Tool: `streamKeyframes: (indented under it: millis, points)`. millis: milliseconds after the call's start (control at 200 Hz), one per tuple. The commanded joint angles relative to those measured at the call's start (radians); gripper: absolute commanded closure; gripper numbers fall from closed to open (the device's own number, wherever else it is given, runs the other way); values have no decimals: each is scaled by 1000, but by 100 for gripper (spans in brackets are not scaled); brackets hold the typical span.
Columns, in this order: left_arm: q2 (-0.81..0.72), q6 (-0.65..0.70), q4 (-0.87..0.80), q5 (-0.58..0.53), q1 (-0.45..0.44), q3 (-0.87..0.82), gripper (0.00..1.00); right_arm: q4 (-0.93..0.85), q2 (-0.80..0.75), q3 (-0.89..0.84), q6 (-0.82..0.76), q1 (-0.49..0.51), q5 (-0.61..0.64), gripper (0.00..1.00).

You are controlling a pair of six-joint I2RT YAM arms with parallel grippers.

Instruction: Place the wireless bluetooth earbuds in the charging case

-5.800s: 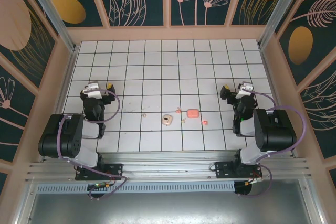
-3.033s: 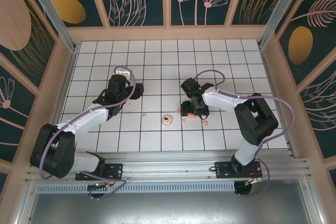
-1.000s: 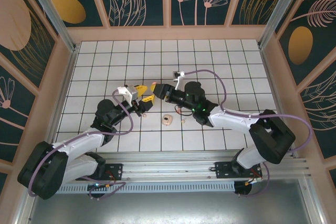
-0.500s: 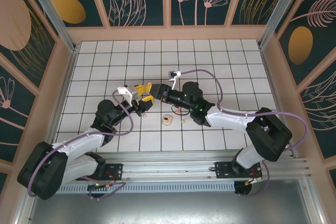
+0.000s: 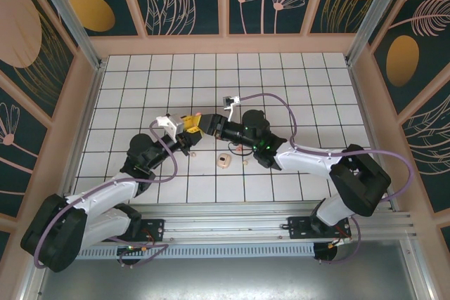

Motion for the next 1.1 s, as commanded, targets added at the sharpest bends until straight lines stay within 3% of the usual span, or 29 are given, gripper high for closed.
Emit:
streamKeyframes:
  millis: [0,95,195,541,751,966,1096]
  points:
    - [-10,-39,-46,35,0,53,75,15,-72,-2,-74,15,28,35]
    - [-17,-48,-50,58,0,63,80,6,-124,-19,-138,13,66,26]
    - [-21,-43,-46,88,-1,69,83,-53,-180,-19,-230,11,95,23]
    - [-10,-144,45,252,-1,107,85,-143,-387,-59,-611,8,129,28]
    - [-13,-173,97,353,0,130,85,-183,-496,-70,-891,-59,-91,34]
    - [7,-200,155,456,-1,166,85,-372,-490,31,-1036,-192,-383,38]
    - [15,-185,162,483,-1,179,84,-511,-473,98,-1145,-200,-442,37]
